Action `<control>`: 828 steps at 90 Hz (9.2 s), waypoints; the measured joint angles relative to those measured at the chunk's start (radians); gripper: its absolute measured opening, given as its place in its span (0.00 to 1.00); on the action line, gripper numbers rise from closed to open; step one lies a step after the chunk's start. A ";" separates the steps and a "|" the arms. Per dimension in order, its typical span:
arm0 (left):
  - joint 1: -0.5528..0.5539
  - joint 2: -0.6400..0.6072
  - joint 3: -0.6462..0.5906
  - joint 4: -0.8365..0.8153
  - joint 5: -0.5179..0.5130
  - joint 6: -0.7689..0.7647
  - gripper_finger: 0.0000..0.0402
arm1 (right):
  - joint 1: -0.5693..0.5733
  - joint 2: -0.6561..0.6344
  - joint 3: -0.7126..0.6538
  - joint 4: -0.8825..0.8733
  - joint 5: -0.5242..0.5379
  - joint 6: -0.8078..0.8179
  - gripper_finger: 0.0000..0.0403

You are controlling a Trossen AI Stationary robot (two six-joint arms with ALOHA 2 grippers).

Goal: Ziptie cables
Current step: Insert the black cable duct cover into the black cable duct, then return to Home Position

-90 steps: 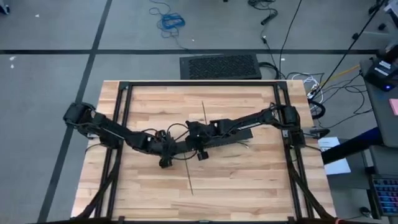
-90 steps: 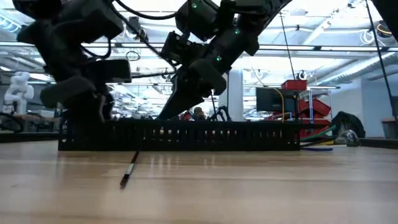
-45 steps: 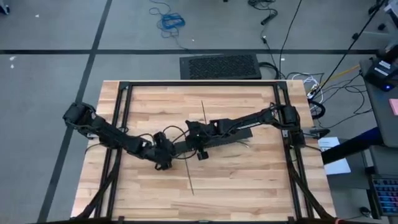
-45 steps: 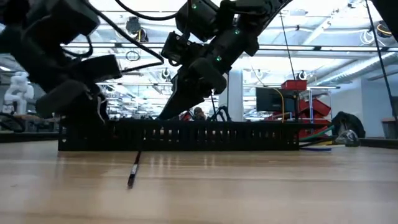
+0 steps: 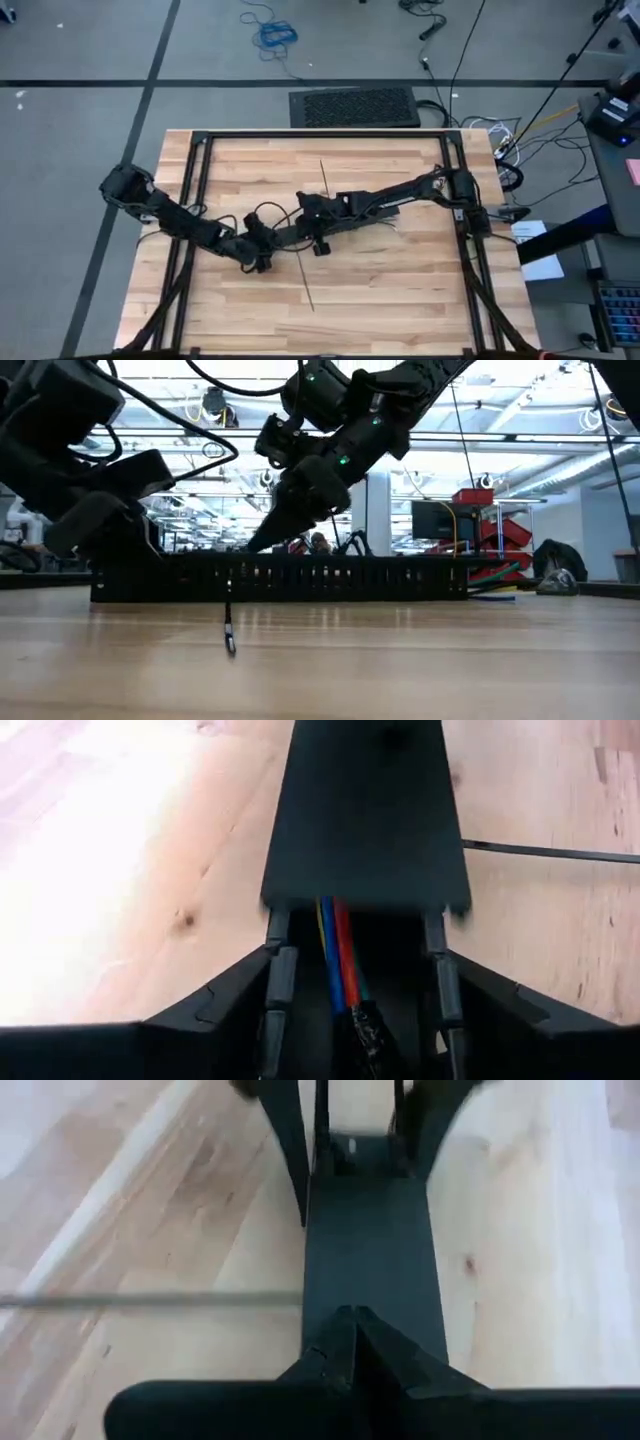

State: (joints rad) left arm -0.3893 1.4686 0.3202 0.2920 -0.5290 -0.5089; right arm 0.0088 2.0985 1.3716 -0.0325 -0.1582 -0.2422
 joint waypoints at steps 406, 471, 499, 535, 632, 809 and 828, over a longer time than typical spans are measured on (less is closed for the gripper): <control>-0.077 -0.145 -0.130 -0.090 -0.049 -0.080 0.68 | -0.092 0.069 0.030 0.085 -0.138 0.022 0.00; -0.077 -0.080 -0.131 -0.022 -0.074 -0.077 0.57 | -0.073 0.093 0.048 0.179 -0.148 0.068 0.00; -0.072 -0.203 -0.106 -0.150 0.049 -0.115 0.69 | -0.055 -0.098 0.053 0.090 -0.157 -0.015 0.16; -0.091 -0.406 0.287 -1.100 0.283 -0.368 0.72 | -0.056 -0.450 0.052 -0.411 0.247 -0.020 0.45; -0.261 -1.163 0.051 -0.700 -0.519 0.167 0.72 | -0.080 -1.908 -1.113 -0.079 0.356 0.371 0.45; -0.261 -1.148 -0.312 -0.256 -0.521 0.176 0.72 | -0.079 -1.933 -1.358 0.151 0.291 0.458 0.45; -0.261 -1.148 -0.312 -0.256 -0.521 0.176 0.72 | -0.080 -1.933 -1.358 0.151 0.292 0.459 0.45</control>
State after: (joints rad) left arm -0.6505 0.3206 0.0078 0.0360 -1.0504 -0.3325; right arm -0.0708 0.1658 0.0135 0.1188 0.1333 0.2165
